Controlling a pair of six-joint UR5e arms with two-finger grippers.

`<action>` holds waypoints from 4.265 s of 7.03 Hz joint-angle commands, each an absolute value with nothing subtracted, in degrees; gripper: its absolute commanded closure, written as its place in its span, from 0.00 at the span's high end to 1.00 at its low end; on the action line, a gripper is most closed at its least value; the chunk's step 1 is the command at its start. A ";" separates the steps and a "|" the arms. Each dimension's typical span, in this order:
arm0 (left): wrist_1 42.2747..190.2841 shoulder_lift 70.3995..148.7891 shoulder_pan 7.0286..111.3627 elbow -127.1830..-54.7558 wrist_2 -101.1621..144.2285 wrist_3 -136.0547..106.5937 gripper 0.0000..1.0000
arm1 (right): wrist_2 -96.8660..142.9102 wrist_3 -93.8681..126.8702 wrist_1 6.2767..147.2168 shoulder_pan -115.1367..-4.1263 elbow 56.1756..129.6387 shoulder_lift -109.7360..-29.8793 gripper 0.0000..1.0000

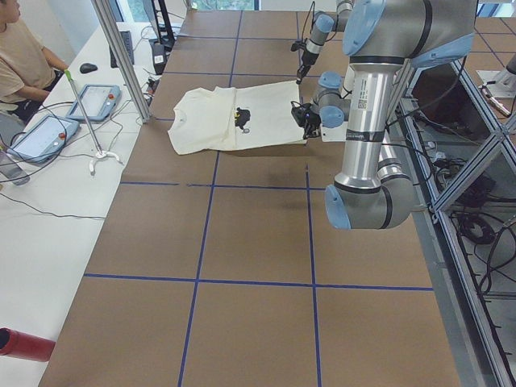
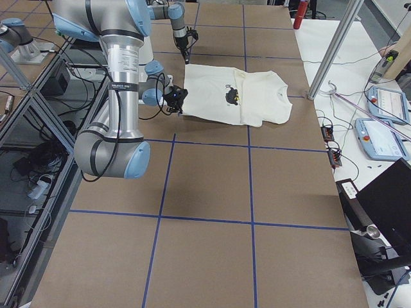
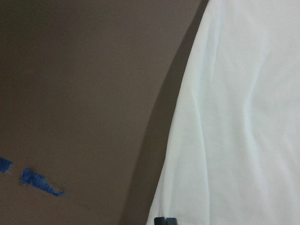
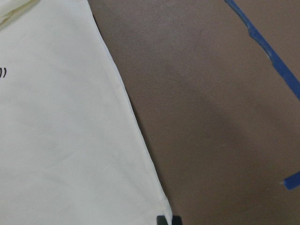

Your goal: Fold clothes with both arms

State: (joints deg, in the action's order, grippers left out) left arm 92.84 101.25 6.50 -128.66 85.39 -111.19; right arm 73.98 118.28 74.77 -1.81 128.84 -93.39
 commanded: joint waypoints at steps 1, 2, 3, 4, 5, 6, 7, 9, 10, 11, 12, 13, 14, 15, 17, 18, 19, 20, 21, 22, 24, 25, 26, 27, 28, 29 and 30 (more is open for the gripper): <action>86.49 100.55 6.16 -135.34 86.22 -111.09 0.00 | 73.83 118.48 74.79 1.65 136.11 -97.37 0.00; 86.48 100.29 6.15 -136.83 86.39 -110.66 0.00 | 73.92 118.39 74.79 2.80 139.80 -99.91 0.00; 86.40 98.63 6.59 -138.59 87.70 -109.09 0.00 | 73.92 118.30 74.79 2.90 141.92 -102.02 0.00; 86.40 98.61 6.85 -139.56 88.06 -108.72 0.00 | 73.57 118.30 74.79 2.29 144.21 -102.82 0.00; 86.48 100.09 7.90 -139.57 88.07 -108.20 0.00 | 73.91 117.17 74.79 -1.98 143.62 -102.48 0.00; 86.48 104.20 14.09 -138.27 88.07 -102.71 0.00 | 74.70 110.89 74.79 -6.89 139.26 -97.26 0.00; 86.40 108.76 19.46 -132.94 88.94 -97.35 0.00 | 78.80 103.87 74.97 -14.51 132.78 -87.81 0.00; 87.01 113.81 28.00 -125.79 89.39 -90.75 0.00 | 91.62 98.31 74.88 -28.50 125.98 -82.47 0.00; 88.32 114.69 32.04 -123.51 89.38 -87.22 0.00 | 92.02 93.48 75.06 -32.83 122.12 -78.53 0.00; 91.90 116.35 34.69 -118.79 89.38 -85.88 0.00 | 92.80 90.73 74.97 -35.13 115.82 -74.22 0.00; 95.85 117.93 36.98 -113.26 89.38 -85.52 0.00 | 93.07 88.53 74.80 -37.68 108.79 -68.87 0.00; 100.93 119.60 38.92 -106.76 89.30 -84.82 0.00 | 93.16 85.55 74.71 -40.40 102.54 -64.64 0.00; 106.29 122.06 39.72 -99.91 89.12 -84.64 0.00 | 93.08 83.69 74.62 -41.91 97.52 -61.73 0.00; 111.05 123.65 40.94 -93.41 89.03 -83.86 0.00 | 93.16 82.28 74.27 -43.58 90.51 -58.22 0.00; 125.64 124.80 42.36 -79.51 88.77 -80.60 0.00 | 93.08 78.93 74.09 -44.74 82.73 -54.84 0.00; 125.77 125.41 42.36 -78.15 88.77 -80.42 0.00 | 92.90 78.75 74.09 -44.65 80.79 -54.84 0.00; 125.86 125.51 42.28 -77.00 88.77 -80.33 0.00 | 93.07 78.84 72.18 -44.47 79.81 -54.58 0.00; 125.86 125.68 42.36 -76.99 88.77 -80.42 0.00 | 93.08 79.36 70.16 -44.39 79.72 -54.49 0.00; 125.86 126.21 42.36 -77.17 88.77 -80.51 0.10 | 93.08 79.45 70.05 -44.04 79.72 -54.41 0.00; 125.95 126.30 42.36 -77.25 88.86 -80.59 0.12 | 93.08 79.45 69.96 -43.86 79.72 -54.14 0.00; 125.69 125.52 42.45 -78.91 89.12 -80.33 0.19 | 93.08 79.45 69.96 -43.86 79.72 -53.44 0.01; 125.42 125.25 42.45 -80.14 89.30 -80.25 0.41 | 93.08 79.54 69.87 -43.86 79.80 -53.44 0.25; 125.07 124.55 42.36 -83.11 89.38 -80.24 0.42 | 93.60 79.98 69.87 -43.94 81.54 -53.44 0.27; 124.89 122.63 42.10 -86.89 89.38 -80.33 0.42 | 97.87 80.76 70.05 -44.47 87.04 -54.74 0.38; 124.28 121.30 41.93 -88.84 89.56 -80.33 0.42 | 100.69 82.51 70.05 -44.39 95.71 -60.93 0.50; 123.93 121.03 41.92 -89.64 91.04 -80.59 0.43 | 100.64 86.36 69.87 -42.21 101.89 -66.48 0.61; 123.84 120.42 41.75 -92.00 91.66 -81.03 0.43 | 100.72 88.05 69.87 -40.10 103.00 -68.45 0.62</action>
